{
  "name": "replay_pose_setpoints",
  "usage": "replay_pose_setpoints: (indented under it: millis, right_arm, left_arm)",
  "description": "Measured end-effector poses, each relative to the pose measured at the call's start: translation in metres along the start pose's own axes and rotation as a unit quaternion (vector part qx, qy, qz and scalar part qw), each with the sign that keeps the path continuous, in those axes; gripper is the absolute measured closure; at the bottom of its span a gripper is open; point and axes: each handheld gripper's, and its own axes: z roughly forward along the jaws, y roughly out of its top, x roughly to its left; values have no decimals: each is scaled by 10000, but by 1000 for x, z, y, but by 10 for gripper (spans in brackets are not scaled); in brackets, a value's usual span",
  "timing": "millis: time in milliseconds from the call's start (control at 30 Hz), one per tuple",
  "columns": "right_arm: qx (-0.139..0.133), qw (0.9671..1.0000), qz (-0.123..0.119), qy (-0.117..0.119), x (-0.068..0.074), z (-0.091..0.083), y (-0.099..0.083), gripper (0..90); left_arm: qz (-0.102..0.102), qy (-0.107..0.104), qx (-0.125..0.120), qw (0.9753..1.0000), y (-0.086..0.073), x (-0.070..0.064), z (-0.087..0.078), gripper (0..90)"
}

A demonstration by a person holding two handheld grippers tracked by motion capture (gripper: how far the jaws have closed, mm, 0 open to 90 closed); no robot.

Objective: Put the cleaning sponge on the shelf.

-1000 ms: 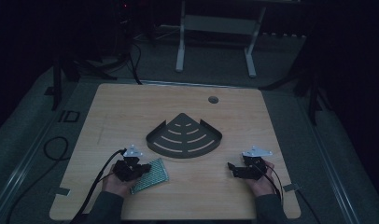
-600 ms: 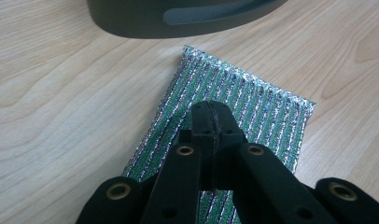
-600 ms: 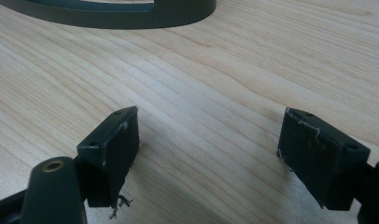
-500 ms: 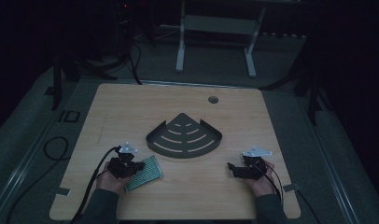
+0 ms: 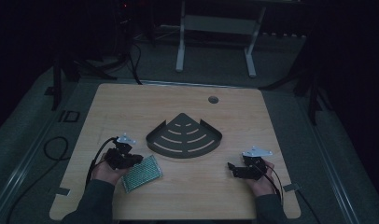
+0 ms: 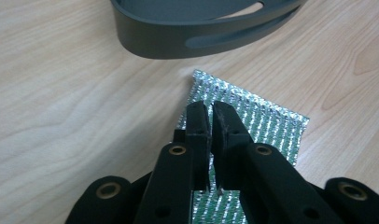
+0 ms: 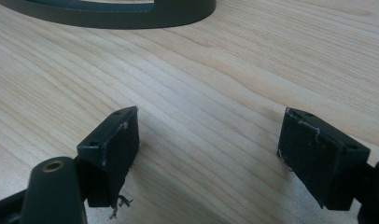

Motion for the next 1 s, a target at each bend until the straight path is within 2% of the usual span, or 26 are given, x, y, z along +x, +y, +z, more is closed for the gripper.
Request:
replay_pose_setpoints:
  millis: [133,333,633,1000]
  right_arm:
    - [0,10000,1,0,0,0,0,198]
    - [5,10000,10,1,0,0,0,198]
    - [6,10000,12,1,0,0,0,198]
    - [6,10000,15,0,0,0,0,199]
  left_arm:
    - [142,-16,177,9997,6,6,0,831]
    - [219,-73,434,9988,12,12,5,830]
    - [430,-231,853,9952,19,16,12,829]
    - [421,-408,1182,9913,24,22,19,794]
